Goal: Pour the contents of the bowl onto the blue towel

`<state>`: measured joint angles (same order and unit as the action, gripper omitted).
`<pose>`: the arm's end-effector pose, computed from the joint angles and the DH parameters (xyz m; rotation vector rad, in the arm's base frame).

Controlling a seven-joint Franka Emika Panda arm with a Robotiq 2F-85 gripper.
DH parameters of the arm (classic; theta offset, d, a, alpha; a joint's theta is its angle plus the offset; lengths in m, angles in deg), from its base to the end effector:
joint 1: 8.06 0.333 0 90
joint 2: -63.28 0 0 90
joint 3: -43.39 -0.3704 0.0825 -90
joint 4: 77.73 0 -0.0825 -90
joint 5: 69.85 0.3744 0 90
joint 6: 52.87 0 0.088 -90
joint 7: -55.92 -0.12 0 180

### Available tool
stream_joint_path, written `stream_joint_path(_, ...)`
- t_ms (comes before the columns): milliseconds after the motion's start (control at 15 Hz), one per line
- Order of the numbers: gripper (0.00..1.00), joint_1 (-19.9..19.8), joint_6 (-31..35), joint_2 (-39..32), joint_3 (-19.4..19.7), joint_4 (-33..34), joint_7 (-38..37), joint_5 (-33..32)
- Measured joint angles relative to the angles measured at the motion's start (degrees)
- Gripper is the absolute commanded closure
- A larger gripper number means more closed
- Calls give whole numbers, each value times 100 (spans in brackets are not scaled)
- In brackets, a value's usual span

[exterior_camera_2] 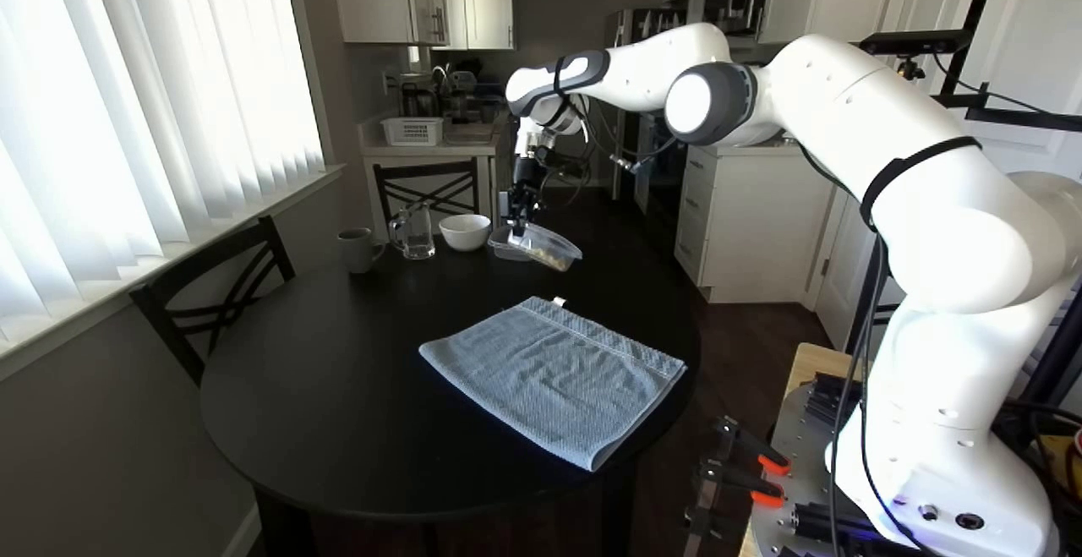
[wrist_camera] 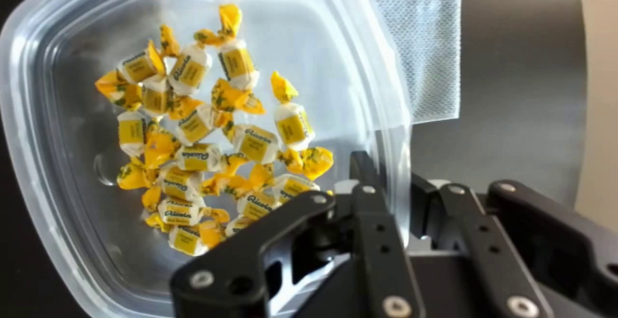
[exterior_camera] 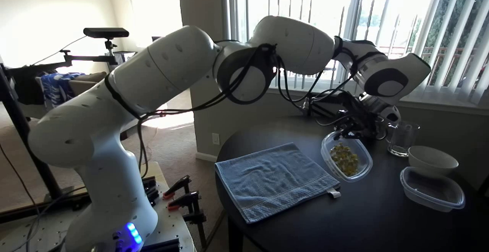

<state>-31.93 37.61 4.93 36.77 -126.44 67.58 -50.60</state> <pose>0.7582 -0.2360 0.2988 -2.6285 0.2507 0.2116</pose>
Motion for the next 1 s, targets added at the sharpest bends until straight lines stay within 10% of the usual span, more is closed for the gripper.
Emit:
stream_joint_path(667,95,-621,-367,-724,-983,681,1286,1197)
stream_joint_path(1000,95,-630,-1594,-1005,-1022,1045,1482,1001)
